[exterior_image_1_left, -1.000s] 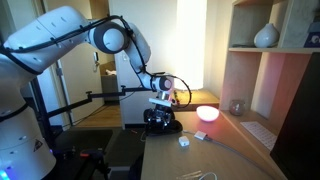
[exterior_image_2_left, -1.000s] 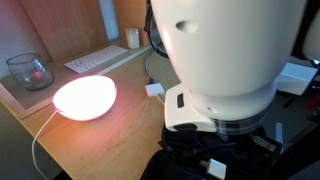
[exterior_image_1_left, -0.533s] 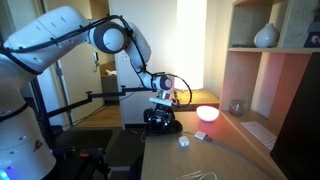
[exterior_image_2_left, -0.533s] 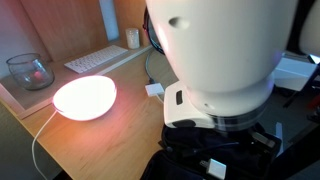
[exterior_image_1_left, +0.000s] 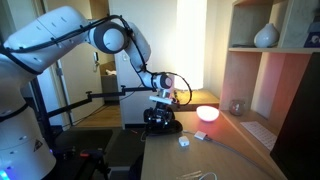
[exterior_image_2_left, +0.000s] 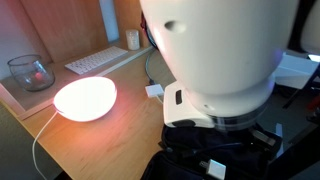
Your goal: Remove the black cable from the case and put it on the table
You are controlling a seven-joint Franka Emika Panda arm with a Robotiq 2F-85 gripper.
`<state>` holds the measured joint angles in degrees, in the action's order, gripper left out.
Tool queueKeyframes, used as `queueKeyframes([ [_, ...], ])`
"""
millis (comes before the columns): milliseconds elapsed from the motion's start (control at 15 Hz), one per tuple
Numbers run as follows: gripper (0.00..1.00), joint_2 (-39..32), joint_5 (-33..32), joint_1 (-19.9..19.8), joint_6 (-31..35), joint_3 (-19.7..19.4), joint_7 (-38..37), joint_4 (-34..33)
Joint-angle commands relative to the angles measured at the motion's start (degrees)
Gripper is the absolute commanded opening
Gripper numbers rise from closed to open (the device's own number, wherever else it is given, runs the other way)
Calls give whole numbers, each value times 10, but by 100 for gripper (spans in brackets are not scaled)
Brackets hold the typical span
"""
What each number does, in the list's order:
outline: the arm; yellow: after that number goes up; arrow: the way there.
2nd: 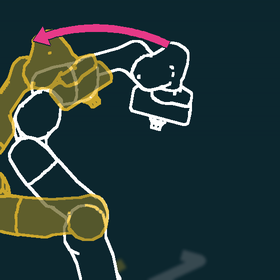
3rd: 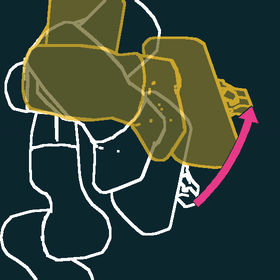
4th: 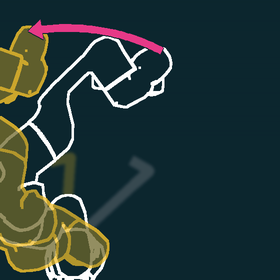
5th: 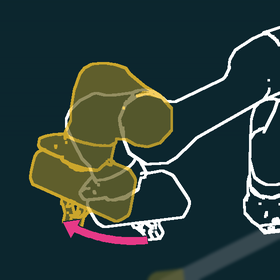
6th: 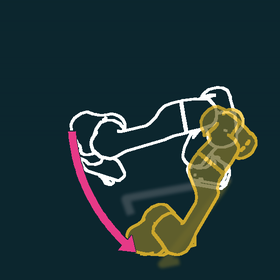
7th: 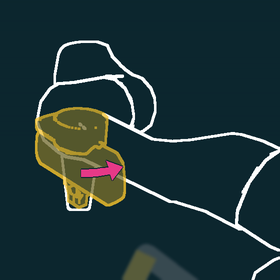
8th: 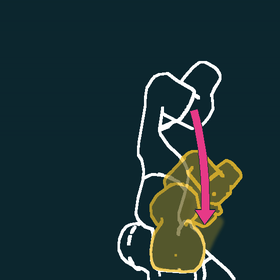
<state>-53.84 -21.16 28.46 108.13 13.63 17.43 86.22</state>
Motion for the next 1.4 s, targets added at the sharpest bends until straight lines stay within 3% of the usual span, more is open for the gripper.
queueKeyframes([
  [0, 100, 10, -15, 8, -10, 1, -6, -6],
  [600, 100, -18, -24, 4, -15, 16, 89, -48],
  [867, 100, -28, -22, 7, -19, 15, 98, -60],
  [1333, 100, -28, -25, 22, 17, -4, 0, -59],
])
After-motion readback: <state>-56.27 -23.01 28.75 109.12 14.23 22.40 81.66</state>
